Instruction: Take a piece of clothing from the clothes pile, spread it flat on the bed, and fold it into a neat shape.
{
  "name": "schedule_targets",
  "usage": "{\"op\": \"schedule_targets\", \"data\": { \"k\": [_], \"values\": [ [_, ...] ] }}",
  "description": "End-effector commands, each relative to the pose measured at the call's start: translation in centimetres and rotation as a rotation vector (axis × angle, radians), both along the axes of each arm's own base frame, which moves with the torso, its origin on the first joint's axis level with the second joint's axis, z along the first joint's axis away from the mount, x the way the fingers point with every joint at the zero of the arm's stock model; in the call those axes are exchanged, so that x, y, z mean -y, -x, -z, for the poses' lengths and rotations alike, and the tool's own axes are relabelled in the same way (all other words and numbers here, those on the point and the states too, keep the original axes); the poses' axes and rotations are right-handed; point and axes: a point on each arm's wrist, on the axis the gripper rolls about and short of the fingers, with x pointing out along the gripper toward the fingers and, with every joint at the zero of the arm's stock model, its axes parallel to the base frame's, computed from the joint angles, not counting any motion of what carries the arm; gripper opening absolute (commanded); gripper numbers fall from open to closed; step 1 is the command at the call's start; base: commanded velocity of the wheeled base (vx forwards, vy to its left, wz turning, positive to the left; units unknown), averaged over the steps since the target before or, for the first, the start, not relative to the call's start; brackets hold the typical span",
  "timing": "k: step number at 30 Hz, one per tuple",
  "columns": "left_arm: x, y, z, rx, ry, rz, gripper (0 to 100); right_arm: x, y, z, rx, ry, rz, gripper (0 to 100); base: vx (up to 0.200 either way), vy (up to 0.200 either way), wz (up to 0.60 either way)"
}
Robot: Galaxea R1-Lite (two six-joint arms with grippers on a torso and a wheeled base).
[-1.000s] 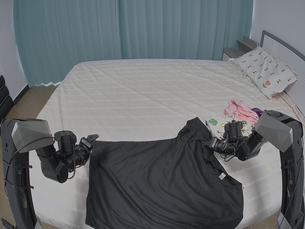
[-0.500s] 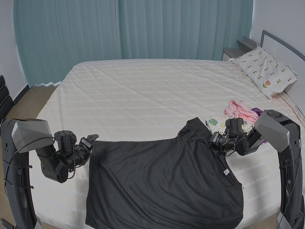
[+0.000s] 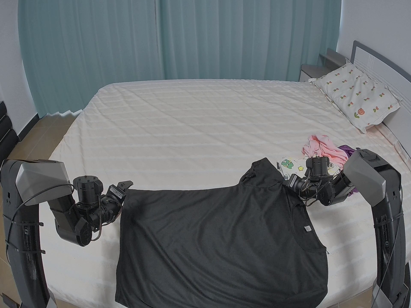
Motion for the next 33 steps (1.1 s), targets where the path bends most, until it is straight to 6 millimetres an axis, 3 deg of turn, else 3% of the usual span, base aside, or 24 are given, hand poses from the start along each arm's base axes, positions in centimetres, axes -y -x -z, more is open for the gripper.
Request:
{"op": "schedule_targets", "data": {
  "k": [1,7,14,22,30,33],
  "values": [
    [0.0,0.0,0.0,-0.001,0.000,0.000,100,0.5,-0.1,0.1,0.001,-0.002,0.009,100,0.000,0.000,0.00],
    [0.0,0.0,0.1,-0.002,-0.001,0.001,100,1.5,0.6,-0.6,-0.016,-0.007,0.020,100,0.000,0.000,0.00],
    [0.0,0.0,0.1,-0.002,-0.001,0.001,100,2.4,2.2,-2.9,-0.019,-0.035,-0.002,100,0.000,0.000,0.00],
    [0.0,0.0,0.1,-0.002,-0.001,0.001,100,2.3,3.4,-2.6,-0.050,-0.018,-0.017,100,0.000,0.000,0.00],
    [0.2,0.1,0.0,0.000,-0.002,0.007,100,2.4,6.6,-4.3,-0.094,-0.023,-0.035,100,0.000,0.000,0.00],
    [0.5,0.5,0.0,-0.008,-0.010,0.015,100,2.6,8.6,-6.7,-0.066,-0.052,-0.056,100,-0.133,0.000,0.00]
  ]
}}
